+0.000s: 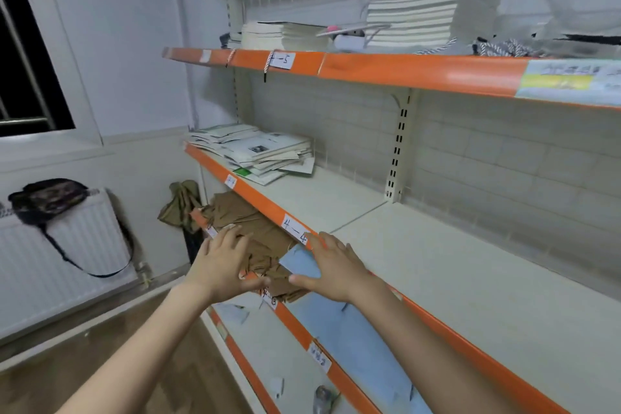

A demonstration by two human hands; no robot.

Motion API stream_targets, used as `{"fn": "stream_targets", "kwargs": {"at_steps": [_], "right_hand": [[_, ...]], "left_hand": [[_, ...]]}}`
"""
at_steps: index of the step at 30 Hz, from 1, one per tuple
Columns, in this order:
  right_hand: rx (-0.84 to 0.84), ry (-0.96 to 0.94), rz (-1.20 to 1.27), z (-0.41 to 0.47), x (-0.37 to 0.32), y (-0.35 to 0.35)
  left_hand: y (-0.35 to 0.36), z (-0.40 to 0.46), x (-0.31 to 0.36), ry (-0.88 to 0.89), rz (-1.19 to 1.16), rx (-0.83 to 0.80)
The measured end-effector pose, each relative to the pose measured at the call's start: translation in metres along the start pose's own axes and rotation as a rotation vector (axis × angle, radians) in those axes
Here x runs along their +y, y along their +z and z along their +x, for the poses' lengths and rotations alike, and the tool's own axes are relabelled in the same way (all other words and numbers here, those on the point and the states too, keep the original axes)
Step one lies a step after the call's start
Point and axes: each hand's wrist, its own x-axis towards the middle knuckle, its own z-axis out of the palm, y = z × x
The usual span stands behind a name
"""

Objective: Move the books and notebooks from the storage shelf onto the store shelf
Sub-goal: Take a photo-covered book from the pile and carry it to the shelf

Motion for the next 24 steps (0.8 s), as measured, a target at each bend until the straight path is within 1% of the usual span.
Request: {"fn": "stream_targets", "kwargs": {"at_steps": [4, 11, 15, 19, 24], "right_hand": [[-0.024, -0.027, -0.034, 0.028, -0.015, 0.010], [-0.041, -0.100, -0.063, 0.101, -0.039, 0.023], [-0.045, -0.124, -0.062, 0.162, -0.048, 0.023], [-0.014, -0.138, -0.045, 0.228, -0.057, 0.010], [0.018, -0.138, -0.057, 0.297, -0.053, -0.003]], "left_hand": [[0.012, 0.002, -0.025, -0.055, -0.085, -0.011], [0.024, 0.030, -0.073, -0.124, -0.126, -0.028], [0.024, 0.072, -0.109, -0.146, -0.143, -0.013], [0.019, 0.127, -0.144, -0.151, -0.172, 0.018], [0.014, 0.197, -0.175, -0.125, -0.158, 0.046]]}}
